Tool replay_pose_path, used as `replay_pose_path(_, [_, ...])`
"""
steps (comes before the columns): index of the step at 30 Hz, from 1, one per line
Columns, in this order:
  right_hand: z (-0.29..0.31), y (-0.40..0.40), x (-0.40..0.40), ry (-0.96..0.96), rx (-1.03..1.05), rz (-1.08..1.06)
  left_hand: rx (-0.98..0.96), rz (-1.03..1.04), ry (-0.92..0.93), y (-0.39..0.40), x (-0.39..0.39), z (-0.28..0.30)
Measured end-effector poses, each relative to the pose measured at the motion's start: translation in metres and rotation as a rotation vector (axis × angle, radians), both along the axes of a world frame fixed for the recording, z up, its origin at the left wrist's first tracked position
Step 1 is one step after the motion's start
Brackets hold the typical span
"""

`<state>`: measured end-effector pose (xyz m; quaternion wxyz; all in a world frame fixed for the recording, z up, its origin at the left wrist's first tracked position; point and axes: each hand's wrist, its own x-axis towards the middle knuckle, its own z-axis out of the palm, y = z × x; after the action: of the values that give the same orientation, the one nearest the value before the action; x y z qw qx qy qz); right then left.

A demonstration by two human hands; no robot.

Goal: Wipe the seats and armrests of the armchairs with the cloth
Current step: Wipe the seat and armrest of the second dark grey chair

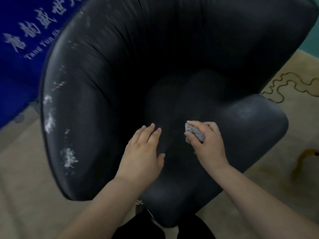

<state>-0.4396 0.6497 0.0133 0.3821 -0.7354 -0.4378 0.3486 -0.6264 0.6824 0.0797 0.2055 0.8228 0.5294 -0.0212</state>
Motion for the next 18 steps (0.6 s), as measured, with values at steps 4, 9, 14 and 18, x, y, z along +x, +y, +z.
replay_pose_path(4, [0.033, 0.018, -0.032, 0.193, 0.048, 0.034, 0.107, 0.069, -0.029, 0.018, -0.032, 0.06])
replay_pose_path(9, [0.046, 0.035, -0.079, 0.259, 0.076, 0.097, 0.163, 0.223, 0.017, 0.046, -0.098, 0.095])
replay_pose_path(14, [0.048, 0.051, -0.126, 0.272, 0.081, 0.122, 0.207, 0.343, 0.028, 0.062, -0.165, 0.105])
replay_pose_path(18, [0.056, 0.061, -0.156, 0.275, 0.084, 0.118, 0.135, 0.431, -0.052, 0.064, -0.203, 0.097])
